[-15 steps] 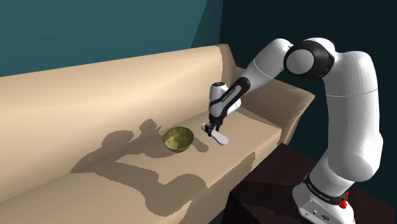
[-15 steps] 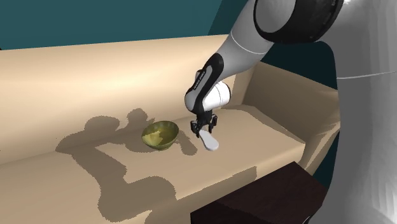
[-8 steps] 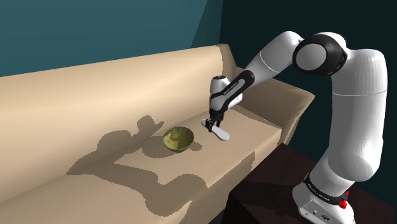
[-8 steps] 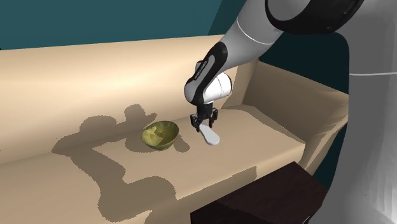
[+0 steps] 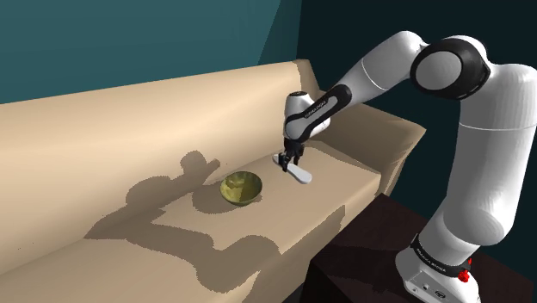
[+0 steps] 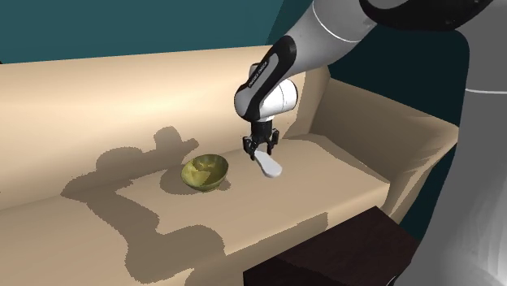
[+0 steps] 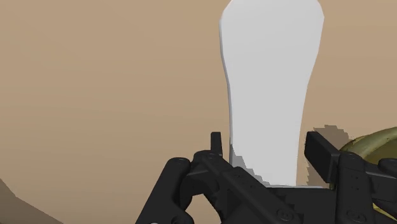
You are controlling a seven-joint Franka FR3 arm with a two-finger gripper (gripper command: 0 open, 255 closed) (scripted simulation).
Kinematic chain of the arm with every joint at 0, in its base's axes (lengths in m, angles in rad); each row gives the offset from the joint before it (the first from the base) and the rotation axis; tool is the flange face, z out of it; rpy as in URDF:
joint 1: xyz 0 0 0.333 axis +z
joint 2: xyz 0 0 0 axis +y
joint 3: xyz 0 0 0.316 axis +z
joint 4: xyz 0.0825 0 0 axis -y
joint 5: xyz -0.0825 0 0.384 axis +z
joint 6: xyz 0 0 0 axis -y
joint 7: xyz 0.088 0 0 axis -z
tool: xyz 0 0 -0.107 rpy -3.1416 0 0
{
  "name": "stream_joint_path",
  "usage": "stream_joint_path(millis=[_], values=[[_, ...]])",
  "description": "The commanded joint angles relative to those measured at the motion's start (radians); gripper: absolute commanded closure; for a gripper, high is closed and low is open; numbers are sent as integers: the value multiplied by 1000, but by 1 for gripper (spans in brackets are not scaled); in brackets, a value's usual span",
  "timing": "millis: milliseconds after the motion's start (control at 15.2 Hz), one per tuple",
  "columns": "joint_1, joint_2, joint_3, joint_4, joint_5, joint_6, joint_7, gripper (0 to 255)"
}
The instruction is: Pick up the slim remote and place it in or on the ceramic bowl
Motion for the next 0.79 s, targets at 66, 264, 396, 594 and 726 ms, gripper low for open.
stream_joint_path(millis=[66, 264, 396, 594, 726], values=[[-1, -30, 1, 5, 2, -35, -2, 255], [-2, -58, 1, 11, 3, -69, -3, 255], [-2, -77, 2, 16, 4, -92, -3, 255], [26, -47, 15, 66, -1, -113, 40, 255], [53, -12, 26, 121, -8, -133, 82, 255]])
